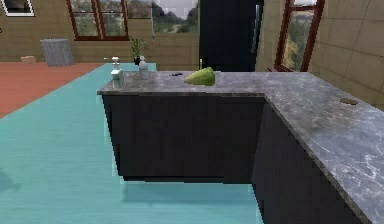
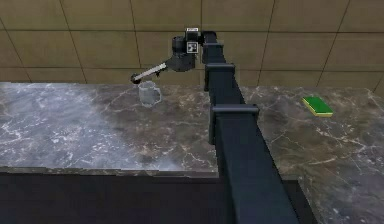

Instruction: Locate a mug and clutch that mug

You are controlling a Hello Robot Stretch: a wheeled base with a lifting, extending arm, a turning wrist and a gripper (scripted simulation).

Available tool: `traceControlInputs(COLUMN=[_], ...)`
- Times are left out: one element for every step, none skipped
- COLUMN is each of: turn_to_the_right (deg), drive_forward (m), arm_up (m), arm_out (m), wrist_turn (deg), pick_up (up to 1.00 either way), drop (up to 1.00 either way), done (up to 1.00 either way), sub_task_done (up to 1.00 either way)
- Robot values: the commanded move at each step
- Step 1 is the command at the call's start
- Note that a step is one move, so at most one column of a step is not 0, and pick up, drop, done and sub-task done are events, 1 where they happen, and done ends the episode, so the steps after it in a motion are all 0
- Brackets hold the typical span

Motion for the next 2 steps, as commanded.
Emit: traceControlInputs(turn_to_the_right=[0.0, 0.0], drive_forward=[0.00, 0.00], arm_up=[0.00, -0.12], arm_out=[0.00, 0.00], wrist_turn=[12.0, 0.0], pick_up=[0.00, 0.00], drop=[0.00, 0.00], done=[0.00, 0.00], sub_task_done=[0.00, 0.00])
